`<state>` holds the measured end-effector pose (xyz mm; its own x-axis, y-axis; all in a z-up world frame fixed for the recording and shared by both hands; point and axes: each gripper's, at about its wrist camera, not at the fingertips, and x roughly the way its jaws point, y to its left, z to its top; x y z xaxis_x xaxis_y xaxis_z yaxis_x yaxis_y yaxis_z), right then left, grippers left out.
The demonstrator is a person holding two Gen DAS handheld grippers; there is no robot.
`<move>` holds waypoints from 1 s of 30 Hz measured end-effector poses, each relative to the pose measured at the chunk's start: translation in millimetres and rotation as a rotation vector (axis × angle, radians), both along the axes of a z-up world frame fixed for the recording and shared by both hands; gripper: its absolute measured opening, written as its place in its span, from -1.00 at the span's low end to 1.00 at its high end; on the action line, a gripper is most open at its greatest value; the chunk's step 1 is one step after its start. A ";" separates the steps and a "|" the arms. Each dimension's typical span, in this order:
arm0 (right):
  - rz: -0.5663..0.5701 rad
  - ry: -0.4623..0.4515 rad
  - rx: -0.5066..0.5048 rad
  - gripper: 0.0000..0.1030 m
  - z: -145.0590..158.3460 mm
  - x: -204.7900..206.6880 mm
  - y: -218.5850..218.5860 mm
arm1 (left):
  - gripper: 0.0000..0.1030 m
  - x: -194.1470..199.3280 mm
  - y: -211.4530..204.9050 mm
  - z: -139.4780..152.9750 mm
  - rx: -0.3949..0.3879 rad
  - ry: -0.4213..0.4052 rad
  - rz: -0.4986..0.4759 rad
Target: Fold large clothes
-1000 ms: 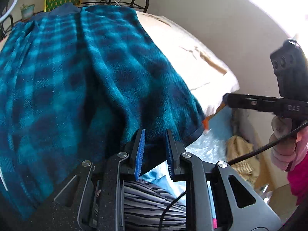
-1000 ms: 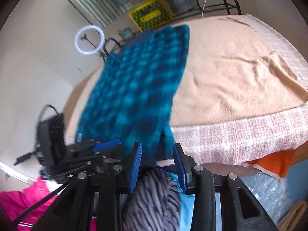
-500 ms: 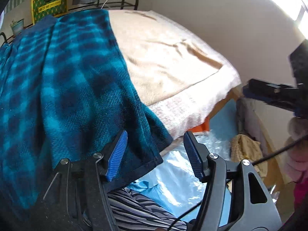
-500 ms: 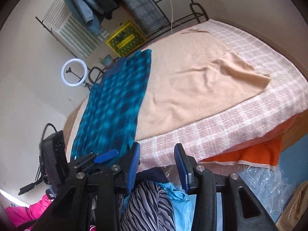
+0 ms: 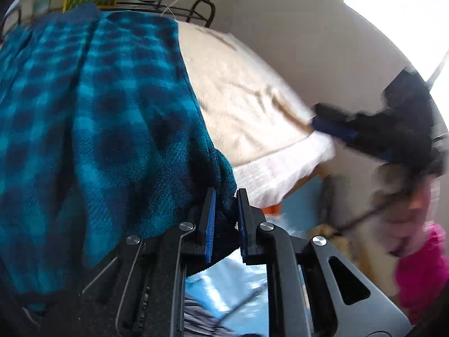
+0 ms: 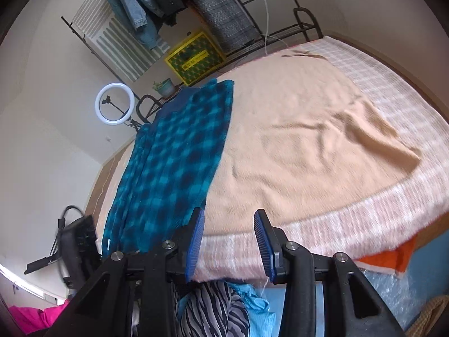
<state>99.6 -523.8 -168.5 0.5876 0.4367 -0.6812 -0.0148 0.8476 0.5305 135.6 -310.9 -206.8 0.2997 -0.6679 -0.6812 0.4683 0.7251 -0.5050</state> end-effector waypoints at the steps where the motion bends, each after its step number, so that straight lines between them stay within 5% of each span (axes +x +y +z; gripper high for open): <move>1: 0.004 -0.001 0.007 -0.19 -1.5 9.3 1.2 | -0.77 0.3 7.9 5.0 -0.034 0.007 0.019; 3: 0.017 0.000 0.056 0.03 -8.1 33.0 2.6 | -0.77 1.0 23.5 12.7 -0.098 0.023 0.055; 10: 0.044 0.040 0.191 0.30 -44.2 127.5 23.6 | -0.77 -0.3 40.3 19.4 -0.146 0.036 0.097; 19: 0.012 0.119 0.313 0.26 -89.8 209.3 62.1 | -0.77 3.1 49.3 17.3 -0.169 0.046 0.099; 20: 0.011 0.128 0.321 0.17 -93.0 216.1 66.0 | -0.77 3.5 50.4 17.2 -0.173 0.048 0.099; 24: 0.015 0.226 0.301 -0.78 -108.2 234.5 84.1 | -0.77 5.3 56.9 16.2 -0.195 0.054 0.101; 30: 0.048 0.178 0.090 -0.91 -66.2 237.3 111.4 | -0.78 2.7 78.9 12.2 -0.254 0.080 0.134</move>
